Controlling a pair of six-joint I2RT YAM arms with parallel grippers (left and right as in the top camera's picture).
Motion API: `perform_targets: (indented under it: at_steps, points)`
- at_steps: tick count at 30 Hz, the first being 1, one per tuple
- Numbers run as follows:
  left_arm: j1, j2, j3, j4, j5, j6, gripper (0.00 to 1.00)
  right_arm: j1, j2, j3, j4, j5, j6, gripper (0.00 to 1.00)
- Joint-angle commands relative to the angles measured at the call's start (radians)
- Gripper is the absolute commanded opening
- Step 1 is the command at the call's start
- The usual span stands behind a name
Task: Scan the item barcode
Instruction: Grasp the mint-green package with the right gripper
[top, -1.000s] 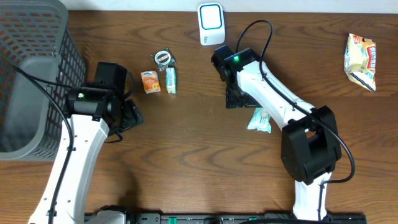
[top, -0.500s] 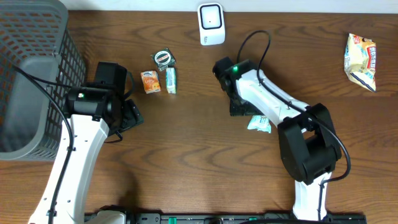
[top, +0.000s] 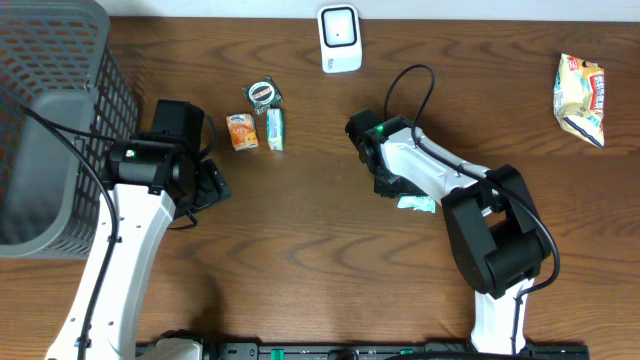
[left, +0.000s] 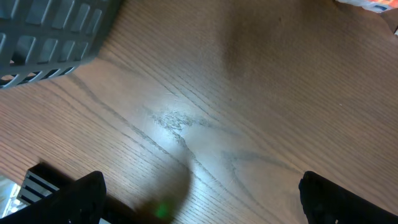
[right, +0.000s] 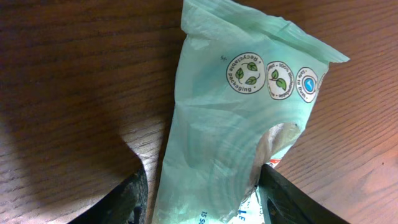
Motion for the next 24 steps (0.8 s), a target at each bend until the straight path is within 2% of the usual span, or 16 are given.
perform_targets:
  at_steps: [1,6,7,12,17,21,24]
  points:
    - [0.003,0.001,-0.004,-0.003,-0.01,-0.005,0.98,0.002,-0.011,-0.025,0.015,0.003,0.002,0.48]
    - [0.003,0.001,-0.004,-0.003,-0.01,-0.005,0.98,0.002,-0.011,-0.025,0.014,-0.008,0.002,0.06]
    - [0.003,0.001,-0.004,-0.003,-0.01,-0.005,0.98,0.002,-0.011,-0.025,0.013,-0.017,0.002,0.01]
    - [0.003,0.001,-0.004,-0.003,-0.01,-0.005,0.97,0.0,-0.011,-0.005,0.01,-0.081,-0.022,0.01]
    - [0.003,0.001,-0.004,-0.003,-0.01,-0.005,0.98,-0.024,-0.012,0.098,-0.043,-0.231,-0.129,0.01]
    - [0.003,0.001,-0.004,-0.003,-0.01,-0.005,0.98,-0.055,-0.012,0.206,-0.08,-0.444,-0.25,0.01]
    - [0.003,0.001,-0.004,-0.003,-0.01,-0.005,0.97,-0.082,-0.012,0.266,-0.078,-0.684,-0.367,0.01]
